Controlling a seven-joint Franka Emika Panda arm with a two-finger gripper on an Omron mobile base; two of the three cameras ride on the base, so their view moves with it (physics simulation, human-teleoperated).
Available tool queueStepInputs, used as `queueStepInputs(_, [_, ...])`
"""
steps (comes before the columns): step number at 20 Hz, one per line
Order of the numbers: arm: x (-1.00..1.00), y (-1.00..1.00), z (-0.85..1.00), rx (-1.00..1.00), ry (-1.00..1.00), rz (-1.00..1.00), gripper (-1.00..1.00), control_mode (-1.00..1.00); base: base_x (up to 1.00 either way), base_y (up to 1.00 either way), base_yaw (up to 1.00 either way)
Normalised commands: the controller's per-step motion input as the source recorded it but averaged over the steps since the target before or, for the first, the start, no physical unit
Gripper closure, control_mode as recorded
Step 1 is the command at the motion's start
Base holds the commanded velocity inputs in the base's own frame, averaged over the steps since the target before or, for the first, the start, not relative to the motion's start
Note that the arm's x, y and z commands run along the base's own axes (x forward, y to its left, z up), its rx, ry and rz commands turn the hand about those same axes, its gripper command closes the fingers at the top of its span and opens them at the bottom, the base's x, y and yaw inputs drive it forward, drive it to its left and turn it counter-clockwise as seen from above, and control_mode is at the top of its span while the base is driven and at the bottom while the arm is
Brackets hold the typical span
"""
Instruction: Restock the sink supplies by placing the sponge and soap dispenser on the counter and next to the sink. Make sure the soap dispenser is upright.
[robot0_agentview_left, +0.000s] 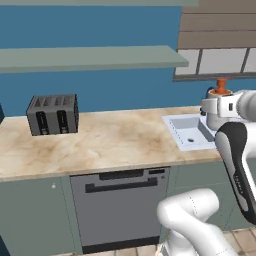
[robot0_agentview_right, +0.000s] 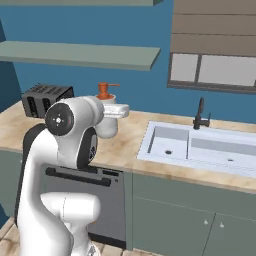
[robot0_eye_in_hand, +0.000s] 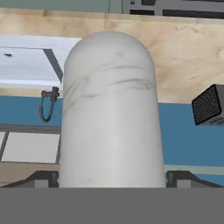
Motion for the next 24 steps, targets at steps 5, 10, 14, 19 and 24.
queueStepInputs(5, [0.00, 0.00, 0.00, 0.00, 0.00, 0.00, 1.00, 1.00, 0.68, 0.00, 0.17])
queueStepInputs(10, [0.26, 0.00, -0.27, 0.00, 0.00, 0.21, 1.00, -1.00, 0.09, 0.00, 0.04])
queueStepInputs(14, [0.65, 0.00, -0.44, 0.01, 0.00, 0.37, 1.00, -1.00, 0.00, 0.00, 0.00])
queueStepInputs(19, [0.91, 0.05, -0.38, 0.00, 0.00, 0.40, 1.00, -1.00, 0.00, 0.00, 0.00])
queueStepInputs(24, [0.78, 0.01, -0.30, 0.02, -0.01, 0.33, 1.00, -1.00, 0.00, 0.00, 0.00])
